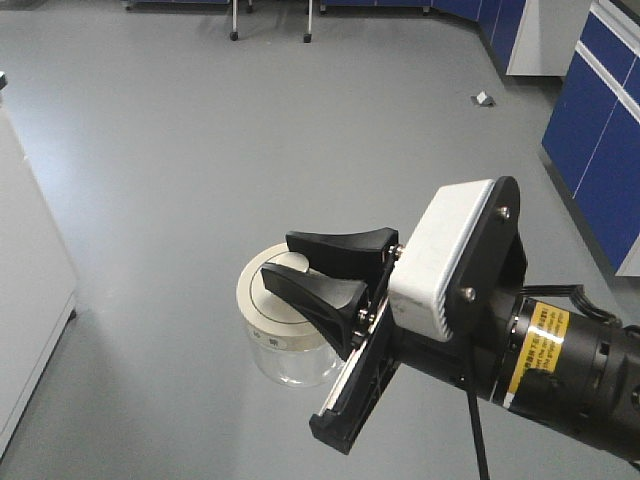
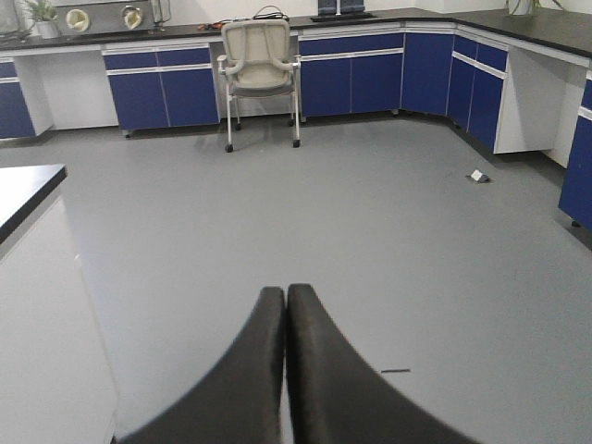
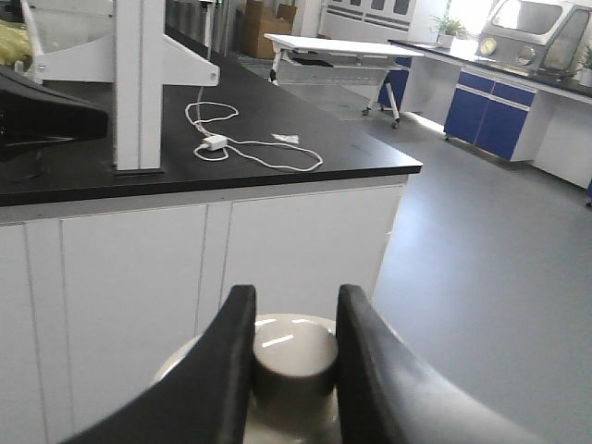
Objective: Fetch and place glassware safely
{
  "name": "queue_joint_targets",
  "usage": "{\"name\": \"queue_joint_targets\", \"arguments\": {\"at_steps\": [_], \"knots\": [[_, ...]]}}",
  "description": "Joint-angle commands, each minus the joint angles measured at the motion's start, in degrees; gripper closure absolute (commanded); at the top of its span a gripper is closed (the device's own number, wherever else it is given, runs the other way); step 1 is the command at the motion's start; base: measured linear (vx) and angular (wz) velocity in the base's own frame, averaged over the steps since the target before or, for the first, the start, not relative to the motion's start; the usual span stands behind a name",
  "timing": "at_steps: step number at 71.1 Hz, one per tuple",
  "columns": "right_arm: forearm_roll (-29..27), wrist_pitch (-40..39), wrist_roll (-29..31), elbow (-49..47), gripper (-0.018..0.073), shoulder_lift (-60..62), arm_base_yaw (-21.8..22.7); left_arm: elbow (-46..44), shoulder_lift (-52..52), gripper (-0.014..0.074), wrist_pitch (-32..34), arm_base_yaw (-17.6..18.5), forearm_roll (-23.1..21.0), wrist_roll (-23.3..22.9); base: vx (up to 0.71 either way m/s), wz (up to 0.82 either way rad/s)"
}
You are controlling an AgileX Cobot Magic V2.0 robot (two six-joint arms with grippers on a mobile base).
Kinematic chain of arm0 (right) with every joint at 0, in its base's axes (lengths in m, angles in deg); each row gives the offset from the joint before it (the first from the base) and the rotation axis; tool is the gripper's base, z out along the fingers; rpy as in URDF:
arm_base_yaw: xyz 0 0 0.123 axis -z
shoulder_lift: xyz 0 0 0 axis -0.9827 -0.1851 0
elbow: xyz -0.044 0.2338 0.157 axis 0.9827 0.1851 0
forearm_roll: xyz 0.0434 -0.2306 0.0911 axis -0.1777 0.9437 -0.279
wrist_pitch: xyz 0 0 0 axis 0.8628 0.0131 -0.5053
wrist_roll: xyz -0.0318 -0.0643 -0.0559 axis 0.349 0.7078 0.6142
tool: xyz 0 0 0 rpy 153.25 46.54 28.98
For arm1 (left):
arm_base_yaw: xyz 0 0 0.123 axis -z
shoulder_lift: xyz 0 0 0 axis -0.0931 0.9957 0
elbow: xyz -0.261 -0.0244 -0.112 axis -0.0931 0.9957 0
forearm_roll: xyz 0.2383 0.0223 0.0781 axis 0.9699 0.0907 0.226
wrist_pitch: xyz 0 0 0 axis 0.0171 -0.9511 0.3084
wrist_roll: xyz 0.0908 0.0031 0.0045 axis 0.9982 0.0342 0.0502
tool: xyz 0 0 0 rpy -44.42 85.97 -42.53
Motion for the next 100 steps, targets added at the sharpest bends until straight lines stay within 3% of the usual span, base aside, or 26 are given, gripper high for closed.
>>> {"name": "queue_joint_targets", "arguments": {"at_steps": [1,100], "knots": [[-1.1,-4.7,0.2,-2.0,0.0560,1.3,0.0,-1.4,0.5,0.0603,4.1,-0.2,-0.2,-0.3,0.44,-0.14],[-1.1,-4.7,0.2,-2.0,0.0560,1.3,0.0,-1.4,0.5,0.0603,4.1,-0.2,-0.2,-0.3,0.49,-0.02]]}}
